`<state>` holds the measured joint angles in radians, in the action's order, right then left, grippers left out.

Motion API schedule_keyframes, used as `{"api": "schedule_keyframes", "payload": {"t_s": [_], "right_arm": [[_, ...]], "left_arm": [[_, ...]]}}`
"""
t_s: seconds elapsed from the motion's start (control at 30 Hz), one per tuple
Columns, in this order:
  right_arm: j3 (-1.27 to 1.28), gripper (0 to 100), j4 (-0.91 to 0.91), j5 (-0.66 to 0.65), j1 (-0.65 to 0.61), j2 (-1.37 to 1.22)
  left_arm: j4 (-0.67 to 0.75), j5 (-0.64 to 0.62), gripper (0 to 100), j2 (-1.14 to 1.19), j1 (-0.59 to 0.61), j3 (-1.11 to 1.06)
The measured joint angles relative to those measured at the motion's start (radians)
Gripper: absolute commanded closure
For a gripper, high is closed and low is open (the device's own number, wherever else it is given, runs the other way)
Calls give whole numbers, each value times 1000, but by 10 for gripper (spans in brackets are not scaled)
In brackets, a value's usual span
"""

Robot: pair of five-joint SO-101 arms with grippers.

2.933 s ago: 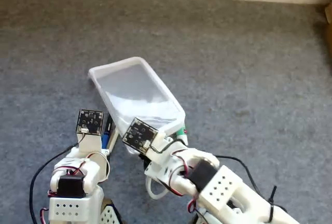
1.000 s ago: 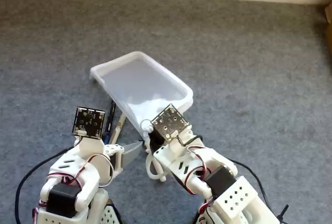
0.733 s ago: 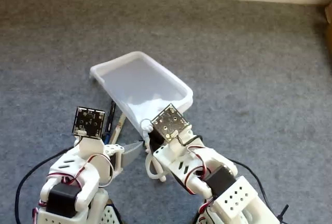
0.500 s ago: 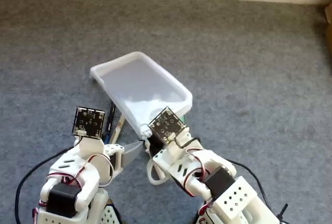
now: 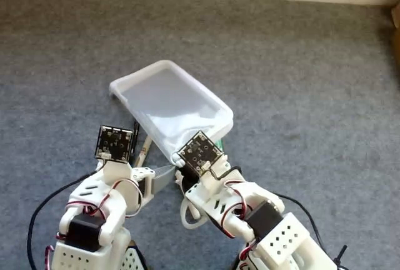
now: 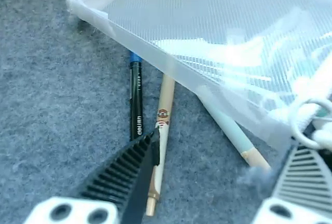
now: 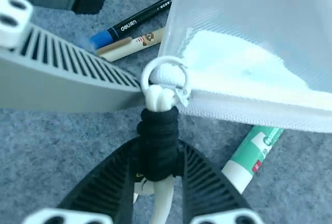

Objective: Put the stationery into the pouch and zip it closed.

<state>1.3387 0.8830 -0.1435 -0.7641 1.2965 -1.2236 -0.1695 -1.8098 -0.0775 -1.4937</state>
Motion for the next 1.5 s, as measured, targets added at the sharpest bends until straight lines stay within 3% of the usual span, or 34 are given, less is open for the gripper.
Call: {"api": "schedule_keyframes", "payload": {"t_s": [0.1,0.3,0.43,0.67,1.17,1.5], "right_arm": [[0,993,0,0,0,0],[0,993,0,-8,0,0],[-2,993,-11,-23,-5,2],[-2,993,-2,-25,6,11],[-29,993,-2,-23,250,12],[-35,993,-26,86,422,12]], "left_arm": [[0,0,674,0,43,0],[2,0,873,0,64,0],[2,-3,947,0,61,0],[2,-2,950,0,64,0],[2,-3,966,0,92,0],[14,-3,994,0,144,0]]}}
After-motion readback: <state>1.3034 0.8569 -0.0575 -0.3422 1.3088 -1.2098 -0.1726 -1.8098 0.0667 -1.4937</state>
